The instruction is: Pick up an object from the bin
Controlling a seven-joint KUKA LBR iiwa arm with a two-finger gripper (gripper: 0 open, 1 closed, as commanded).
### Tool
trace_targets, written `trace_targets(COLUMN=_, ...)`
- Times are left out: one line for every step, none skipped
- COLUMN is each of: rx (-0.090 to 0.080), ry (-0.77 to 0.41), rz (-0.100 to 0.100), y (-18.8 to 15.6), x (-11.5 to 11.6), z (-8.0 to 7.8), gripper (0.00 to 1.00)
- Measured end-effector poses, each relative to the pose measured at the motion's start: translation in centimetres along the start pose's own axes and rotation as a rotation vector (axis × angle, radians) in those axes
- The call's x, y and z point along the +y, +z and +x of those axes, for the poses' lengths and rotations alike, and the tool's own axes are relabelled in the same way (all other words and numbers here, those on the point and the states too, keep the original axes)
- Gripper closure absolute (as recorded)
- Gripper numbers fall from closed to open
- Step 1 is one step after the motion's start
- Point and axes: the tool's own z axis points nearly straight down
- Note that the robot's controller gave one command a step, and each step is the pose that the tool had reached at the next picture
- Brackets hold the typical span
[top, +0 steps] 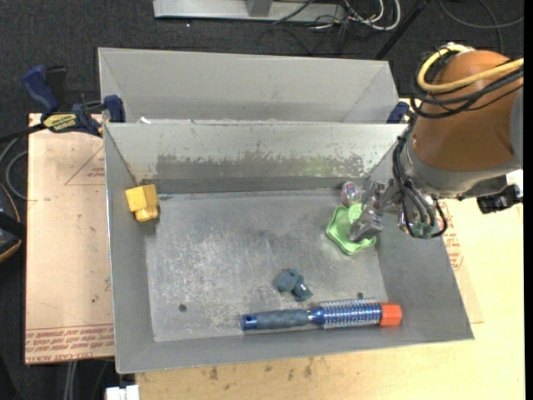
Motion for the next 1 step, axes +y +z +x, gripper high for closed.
trace_targets(rx=0.019, ry=-0.089, rz=0.004, y=10.95, x=-0.74, z=1.14, gripper=1.00)
